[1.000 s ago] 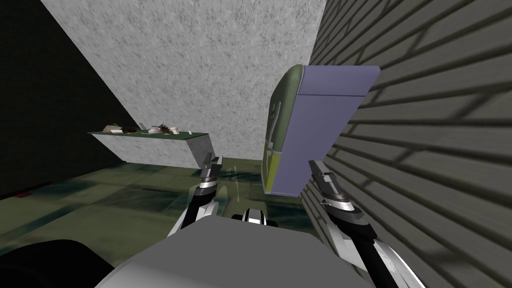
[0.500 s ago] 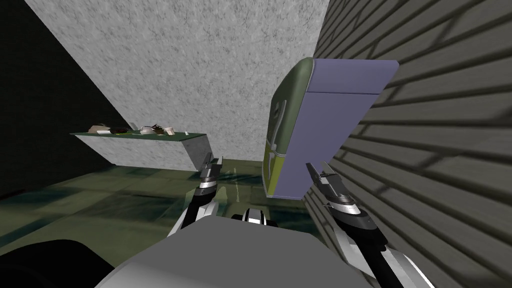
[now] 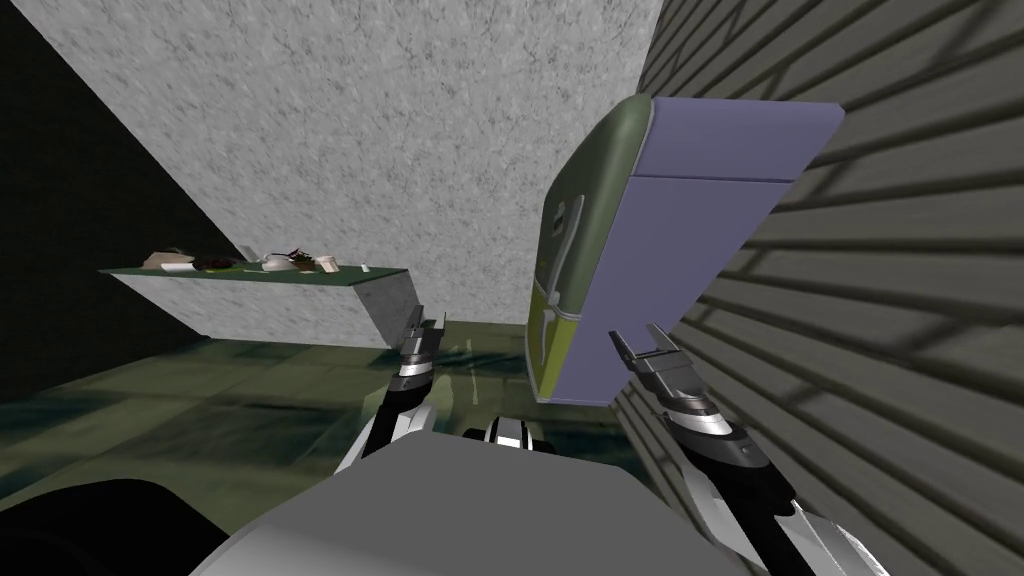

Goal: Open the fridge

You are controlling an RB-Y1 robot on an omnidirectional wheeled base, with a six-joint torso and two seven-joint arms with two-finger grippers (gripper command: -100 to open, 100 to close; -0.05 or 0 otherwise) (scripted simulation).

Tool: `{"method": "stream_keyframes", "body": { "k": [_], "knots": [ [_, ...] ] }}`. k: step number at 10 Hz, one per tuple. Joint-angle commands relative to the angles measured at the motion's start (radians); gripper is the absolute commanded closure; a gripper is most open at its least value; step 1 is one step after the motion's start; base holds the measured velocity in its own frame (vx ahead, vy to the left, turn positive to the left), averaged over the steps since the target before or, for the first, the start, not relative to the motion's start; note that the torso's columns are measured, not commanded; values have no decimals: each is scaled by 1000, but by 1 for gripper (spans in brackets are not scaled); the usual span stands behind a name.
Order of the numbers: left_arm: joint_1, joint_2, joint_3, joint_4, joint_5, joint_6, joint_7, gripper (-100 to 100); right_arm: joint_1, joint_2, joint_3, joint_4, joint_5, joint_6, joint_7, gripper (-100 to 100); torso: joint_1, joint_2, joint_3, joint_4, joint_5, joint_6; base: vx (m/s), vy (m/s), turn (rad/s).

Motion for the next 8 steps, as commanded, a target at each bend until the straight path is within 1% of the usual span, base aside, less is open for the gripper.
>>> {"method": "stream_keyframes", "body": {
  "k": [1,2,3,4,5,6,7,8],
  "knots": [
    [0,0,0,0,0,0,0,0,8,0,-28,2,48,-19,58,-100,0,-1,0,0,0,0,111,75,-26],
    [0,0,0,0,0,0,0,0,15,1,-52,5,89,-35,97,-100,1,0,0,0,0,0,139,96,-42],
    [0,0,0,0,0,0,0,0,15,1,-52,5,89,-35,106,-100,2,-2,-1,0,0,0,107,81,-25],
    [0,0,0,0,0,0,0,0,21,1,-75,7,129,-51,144,-100,1,0,0,0,0,0,132,82,-35],
    [0,0,0,0,0,0,0,0,21,1,-75,7,129,-51,153,-100,0,-1,0,0,0,0,103,67,-23],
    [0,0,0,0,0,0,0,0,26,2,-98,10,168,-67,192,-100,-1,1,0,0,0,0,116,85,-28],
    [0,0,0,0,0,0,0,0,26,2,-98,10,168,-67,199,-100,1,0,0,0,0,0,112,62,-23],
    [0,0,0,0,0,0,0,0,32,2,-120,14,205,-84,238,-100,0,0,0,0,0,0,133,41,-34]
  ]
}}
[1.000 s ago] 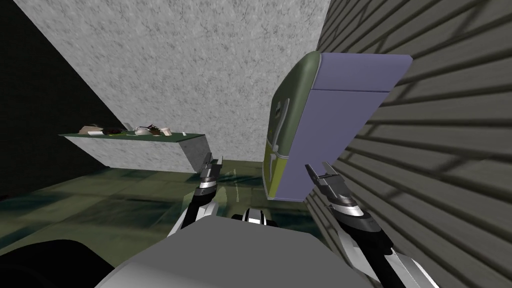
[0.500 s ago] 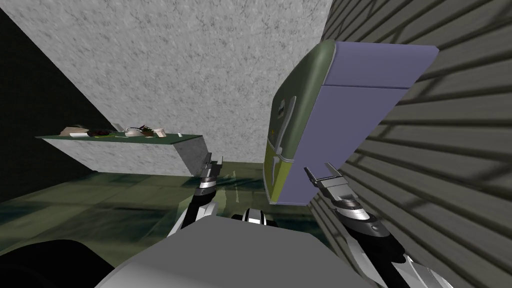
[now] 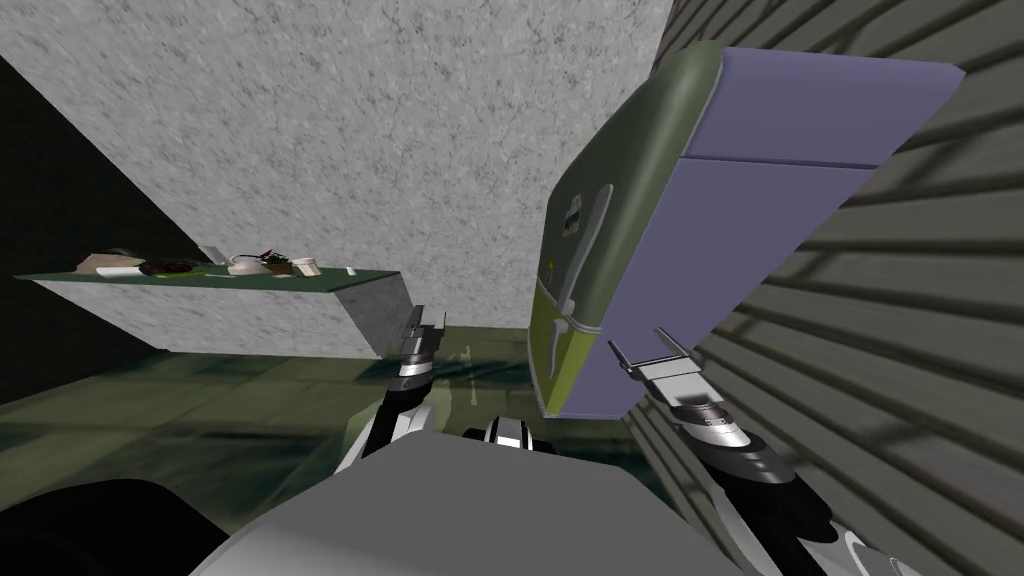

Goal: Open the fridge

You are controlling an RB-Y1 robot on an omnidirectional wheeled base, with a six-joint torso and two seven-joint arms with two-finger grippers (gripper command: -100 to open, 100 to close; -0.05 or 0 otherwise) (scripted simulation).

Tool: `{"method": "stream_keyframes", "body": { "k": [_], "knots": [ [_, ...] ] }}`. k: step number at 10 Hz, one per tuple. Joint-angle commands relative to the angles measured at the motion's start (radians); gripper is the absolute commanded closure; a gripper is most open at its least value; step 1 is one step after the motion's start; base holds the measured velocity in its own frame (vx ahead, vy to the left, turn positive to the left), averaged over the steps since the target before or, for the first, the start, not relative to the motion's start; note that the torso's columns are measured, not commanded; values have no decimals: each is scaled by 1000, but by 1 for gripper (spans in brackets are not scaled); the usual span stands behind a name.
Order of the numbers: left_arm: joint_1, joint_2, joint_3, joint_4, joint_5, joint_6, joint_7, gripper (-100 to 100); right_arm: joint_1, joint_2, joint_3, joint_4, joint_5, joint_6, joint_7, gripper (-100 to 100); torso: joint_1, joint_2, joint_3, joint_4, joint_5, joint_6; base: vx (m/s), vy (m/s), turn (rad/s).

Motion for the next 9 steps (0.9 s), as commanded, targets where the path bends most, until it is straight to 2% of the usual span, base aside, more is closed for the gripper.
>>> {"method": "stream_keyframes", "body": {
  "k": [1,2,3,4,5,7,8,9],
  "knots": [
    [0,0,0,0,0,0,0,0,8,2,-25,3,43,-21,58,-100,-1,-1,-1,0,0,0,105,49,-16],
    [0,0,0,0,0,0,0,0,12,3,-47,7,78,-38,97,-100,0,0,0,0,0,0,126,65,-34],
    [0,0,0,0,0,0,0,0,12,3,-47,7,78,-38,103,-100,2,-1,0,0,0,0,110,67,-16],
    [0,0,0,0,0,0,0,0,17,5,-67,11,111,-55,143,-100,2,0,0,0,0,0,114,65,-26],
    [0,0,0,0,0,0,0,0,17,5,-67,11,111,-55,146,-100,1,0,0,0,0,0,92,58,-13],
    [0,0,0,0,0,0,0,0,25,9,-105,18,173,-89,213,-100,2,-1,0,0,0,0,149,80,-28],
    [0,0,0,0,0,0,0,0,25,9,-105,18,173,-89,229,-100,2,-3,-2,-1,0,0,124,58,-12],
    [0,0,0,0,0,0,0,0,28,12,-122,21,200,-105,267,-100,0,0,0,0,0,0,121,53,-14]
  ]
}}
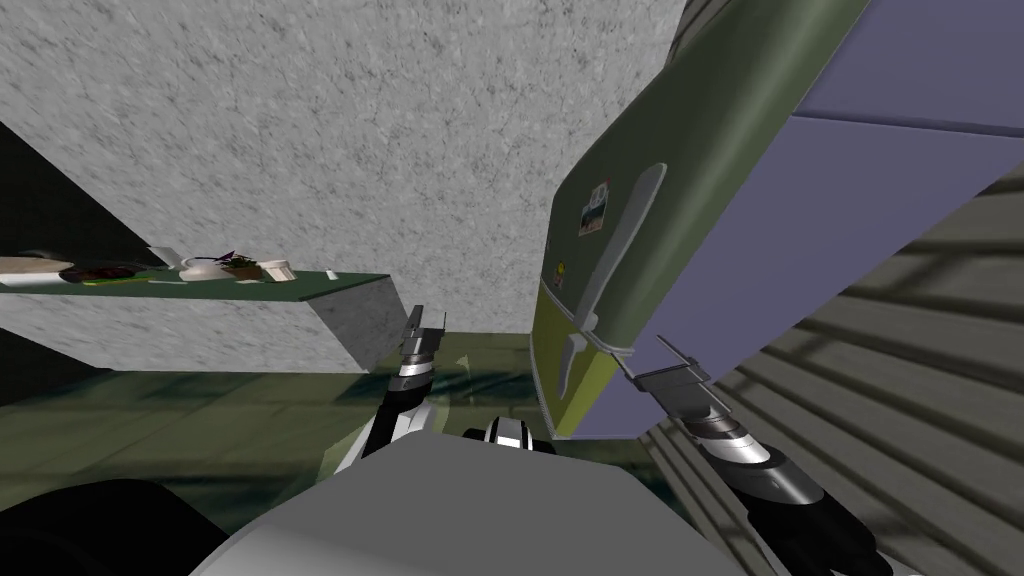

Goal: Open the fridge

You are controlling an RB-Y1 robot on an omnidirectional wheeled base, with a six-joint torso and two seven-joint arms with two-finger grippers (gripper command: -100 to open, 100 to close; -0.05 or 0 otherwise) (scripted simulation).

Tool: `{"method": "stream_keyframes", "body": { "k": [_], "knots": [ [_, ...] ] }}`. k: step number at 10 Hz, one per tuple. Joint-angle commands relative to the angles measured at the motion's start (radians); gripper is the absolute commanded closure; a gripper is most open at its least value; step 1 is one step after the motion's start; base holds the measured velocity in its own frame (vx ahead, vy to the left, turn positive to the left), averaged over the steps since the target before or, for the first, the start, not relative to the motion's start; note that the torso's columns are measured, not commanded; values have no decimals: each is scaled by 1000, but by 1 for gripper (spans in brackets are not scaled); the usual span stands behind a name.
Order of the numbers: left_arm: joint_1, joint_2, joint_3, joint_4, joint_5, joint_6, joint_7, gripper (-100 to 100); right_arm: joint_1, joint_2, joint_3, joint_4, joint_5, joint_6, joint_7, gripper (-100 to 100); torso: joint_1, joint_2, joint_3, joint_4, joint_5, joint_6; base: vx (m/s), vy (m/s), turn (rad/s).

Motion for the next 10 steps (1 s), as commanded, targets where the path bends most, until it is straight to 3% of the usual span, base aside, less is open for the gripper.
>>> {"method": "stream_keyframes", "body": {
  "k": [1,6,10],
  "knots": [
    [0,0,0,0,0,0,0,0,7,6,-39,8,58,-35,78,-100,0,1,1,1,0,0,149,72,-21],
    [0,0,0,0,0,0,0,0,14,24,-81,20,124,-78,188,-100,0,1,1,0,0,0,120,34,-12],
    [0,0,0,0,0,0,0,0,20,73,-124,34,189,-125,291,-100,2,-2,-1,0,1,0,131,63,-16]
  ]
}}
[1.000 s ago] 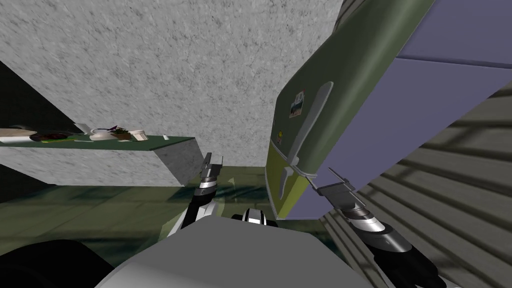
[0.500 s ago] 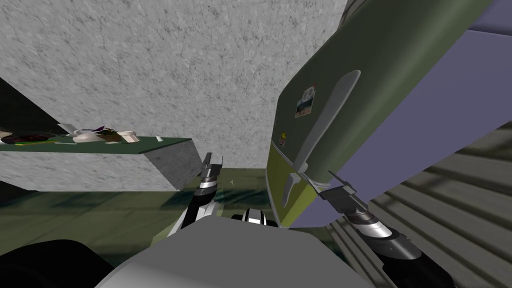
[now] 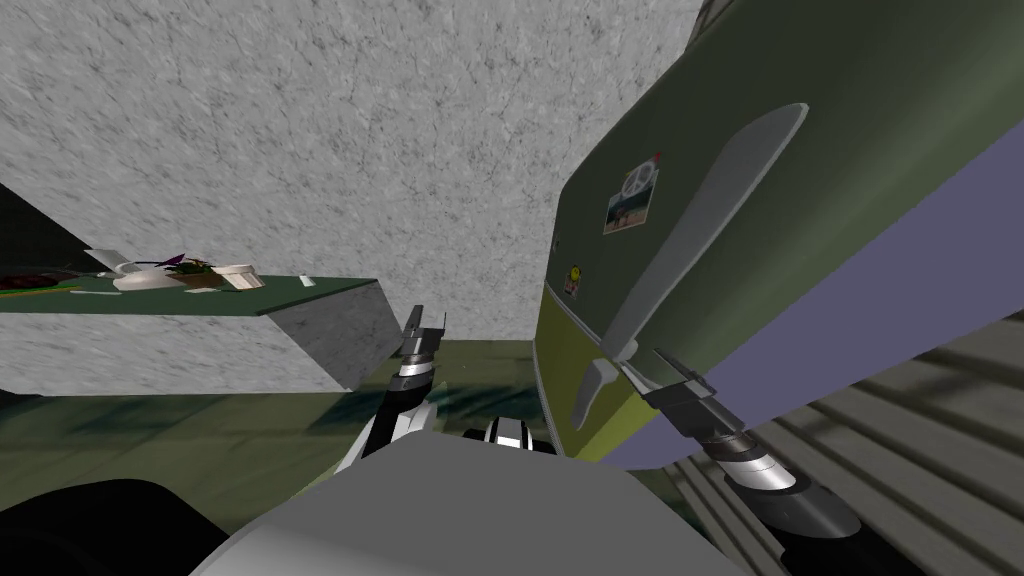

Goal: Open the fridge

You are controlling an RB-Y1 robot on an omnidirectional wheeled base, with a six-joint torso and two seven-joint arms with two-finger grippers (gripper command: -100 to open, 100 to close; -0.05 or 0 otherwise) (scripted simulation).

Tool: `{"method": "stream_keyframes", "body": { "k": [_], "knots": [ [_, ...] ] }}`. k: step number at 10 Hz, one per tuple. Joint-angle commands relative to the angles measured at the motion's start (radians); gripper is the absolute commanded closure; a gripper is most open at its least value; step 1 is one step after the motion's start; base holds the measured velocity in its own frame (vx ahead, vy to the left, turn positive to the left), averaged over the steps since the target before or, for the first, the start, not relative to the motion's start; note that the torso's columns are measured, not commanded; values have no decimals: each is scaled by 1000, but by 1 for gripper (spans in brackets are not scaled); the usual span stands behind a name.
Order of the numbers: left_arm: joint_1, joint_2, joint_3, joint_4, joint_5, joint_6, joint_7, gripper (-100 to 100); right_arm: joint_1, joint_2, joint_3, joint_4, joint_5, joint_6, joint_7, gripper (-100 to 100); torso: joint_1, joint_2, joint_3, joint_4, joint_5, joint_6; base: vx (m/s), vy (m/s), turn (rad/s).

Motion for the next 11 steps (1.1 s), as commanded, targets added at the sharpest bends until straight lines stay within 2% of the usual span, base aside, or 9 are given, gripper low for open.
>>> {"method": "stream_keyframes", "body": {
  "k": [1,4,7,8,9,10,11],
  "knots": [
    [0,0,0,0,0,0,0,0,0,40,-26,11,37,-28,62,-100,-2,1,0,0,-1,0,127,28,-29],
    [0,0,0,0,0,0,0,0,3,113,-45,17,66,-49,109,-100,-7,-6,-3,-3,-4,-3,77,26,-14],
    [0,0,0,0,0,0,0,0,4,184,-53,20,79,-58,128,-100,-9,-13,-7,-7,-6,-5,44,12,-8],
    [0,0,0,0,0,0,0,0,2,171,-53,13,74,-57,124,-100,-8,-14,-8,-7,-6,-5,-4,10,-28],
    [0,0,0,0,0,0,0,0,14,162,-69,-20,70,-46,97,-100,-8,-12,-7,-7,-5,-5,50,35,-35],
    [0,0,0,0,0,0,0,0,18,158,-74,-31,69,-42,87,-100,-5,-14,-9,-5,-1,-5,93,55,-32],
    [0,0,0,0,0,0,0,0,22,163,-72,-20,69,-53,99,-100,-1,-17,-13,-4,2,-7,18,24,-55]
  ]
}}
